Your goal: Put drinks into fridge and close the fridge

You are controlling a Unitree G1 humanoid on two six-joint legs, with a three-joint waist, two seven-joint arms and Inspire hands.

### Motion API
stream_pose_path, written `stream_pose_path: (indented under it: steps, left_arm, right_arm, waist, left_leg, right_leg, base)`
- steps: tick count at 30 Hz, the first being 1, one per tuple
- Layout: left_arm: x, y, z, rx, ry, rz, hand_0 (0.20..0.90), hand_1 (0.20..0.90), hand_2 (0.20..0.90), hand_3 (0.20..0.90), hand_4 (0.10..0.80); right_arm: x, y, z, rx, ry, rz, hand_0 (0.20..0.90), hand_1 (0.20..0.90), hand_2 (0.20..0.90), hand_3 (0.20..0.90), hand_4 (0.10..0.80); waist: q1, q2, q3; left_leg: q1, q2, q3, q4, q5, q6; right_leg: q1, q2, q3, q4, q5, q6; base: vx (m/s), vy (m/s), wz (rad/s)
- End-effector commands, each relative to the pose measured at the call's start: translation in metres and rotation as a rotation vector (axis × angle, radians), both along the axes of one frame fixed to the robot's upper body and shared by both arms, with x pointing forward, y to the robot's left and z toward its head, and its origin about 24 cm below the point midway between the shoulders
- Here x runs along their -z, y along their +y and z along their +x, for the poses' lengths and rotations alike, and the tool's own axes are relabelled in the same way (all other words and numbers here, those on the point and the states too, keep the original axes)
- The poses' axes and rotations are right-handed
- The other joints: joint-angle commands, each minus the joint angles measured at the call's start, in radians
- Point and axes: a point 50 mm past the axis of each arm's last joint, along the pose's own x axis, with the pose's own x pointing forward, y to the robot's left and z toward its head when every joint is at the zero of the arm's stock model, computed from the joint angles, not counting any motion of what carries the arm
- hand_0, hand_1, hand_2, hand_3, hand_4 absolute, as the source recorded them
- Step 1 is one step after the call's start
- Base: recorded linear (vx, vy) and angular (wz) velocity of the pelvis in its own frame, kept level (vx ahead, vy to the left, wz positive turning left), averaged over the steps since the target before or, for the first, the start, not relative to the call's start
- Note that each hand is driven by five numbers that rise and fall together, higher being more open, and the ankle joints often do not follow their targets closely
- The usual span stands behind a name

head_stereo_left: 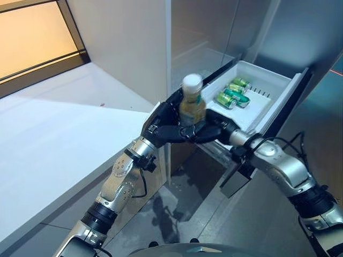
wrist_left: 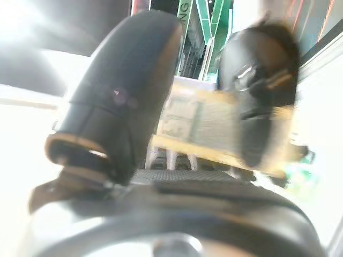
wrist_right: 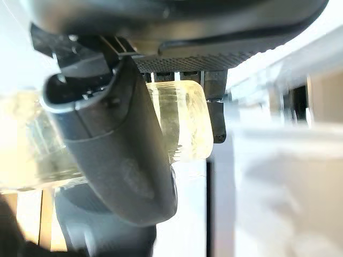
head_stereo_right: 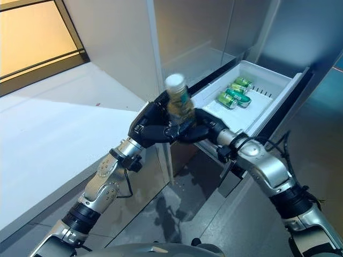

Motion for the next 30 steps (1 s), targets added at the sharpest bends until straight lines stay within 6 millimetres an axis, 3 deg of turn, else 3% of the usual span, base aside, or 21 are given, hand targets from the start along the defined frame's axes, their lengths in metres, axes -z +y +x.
stream_pose_path:
  steps: [1,7,16,19,23,24,30]
  left_arm:
    - [0.022,-0.01,-0.013,0.144,0.121,-0.05,0.9,0.9,0.9,0.9,0.8]
    - [0.084,-0.008,-0.044,0.206,0.429,-0.06,0.9,0.9,0.9,0.9,0.8]
    - [0.142,0.016,-0.078,0.177,0.715,0.087,0.9,0.9,0.9,0.9,0.8]
    - [0.154,0.029,-0.079,0.134,0.757,0.171,0.9,0.9,0.9,0.9,0.8]
    - [0.157,0.045,-0.065,0.075,0.745,0.269,0.9,0.9,0.9,0.9,0.8]
    - [0.16,0.057,-0.058,0.012,0.753,0.327,0.9,0.9,0.9,0.9,0.8]
    - [0.17,0.086,-0.053,-0.14,0.792,0.432,0.9,0.9,0.9,0.9,0.8]
  right_arm:
    - [-0.141,-0.033,0.017,0.179,-0.59,0.18,0.3,0.3,0.3,0.2,0.1]
    - [-0.145,-0.079,0.032,0.353,-0.524,0.155,0.3,0.3,0.3,0.2,0.1]
    - [-0.135,-0.142,0.047,0.608,-0.386,0.039,0.3,0.3,0.3,0.2,0.1]
    - [-0.133,-0.157,0.049,0.684,-0.358,-0.023,0.3,0.3,0.3,0.2,0.1]
    - [-0.141,-0.165,0.051,0.757,-0.356,-0.061,0.3,0.3,0.3,0.2,0.1]
    - [-0.142,-0.17,0.052,0.801,-0.327,-0.092,0.3,0.3,0.3,0.2,0.1]
    - [-0.128,-0.186,0.052,0.903,-0.2,-0.206,0.3,0.3,0.3,0.2,0.1]
  waist:
    - [0.014,-0.038,-0.065]
    - [0.043,-0.042,-0.058]
    - [0.104,-0.041,-0.021]
    - [0.127,-0.039,0.011]
    - [0.143,-0.029,0.082]
    - [0.153,-0.015,0.133]
    - [0.174,0.024,0.242]
  left_leg:
    - [-0.01,-0.025,0.017,0.051,-0.122,0.032]
    - [-0.015,-0.021,0.008,0.047,-0.114,0.025]
    - [-0.055,-0.012,-0.025,0.073,-0.1,0.01]
    - [-0.102,-0.011,-0.043,0.101,-0.096,0.008]
    - [-0.189,-0.01,-0.065,0.141,-0.091,0.01]
    - [-0.231,-0.009,-0.076,0.152,-0.08,0.012]
    - [-0.33,-0.003,-0.097,0.188,-0.054,0.015]
  right_leg:
    - [-0.038,0.012,-0.017,0.104,-0.072,0.027]
    - [-0.033,0.006,-0.05,0.11,-0.08,0.024]
    - [-0.044,-0.008,-0.1,0.137,-0.097,0.016]
    - [-0.077,-0.014,-0.109,0.163,-0.104,0.012]
    - [-0.155,-0.017,-0.114,0.204,-0.107,0.005]
    - [-0.196,-0.013,-0.113,0.224,-0.105,-0.001]
    - [-0.291,-0.012,-0.125,0.293,-0.111,-0.019]
  base:
    - [0.012,-0.011,0.1]
    - [0.031,-0.016,0.11]
    - [0.049,-0.04,0.21]
    - [-0.054,-0.095,0.22]
    - [-0.202,-0.108,0.22]
    - [-0.178,-0.109,0.23]
    - [-0.093,-0.076,0.09]
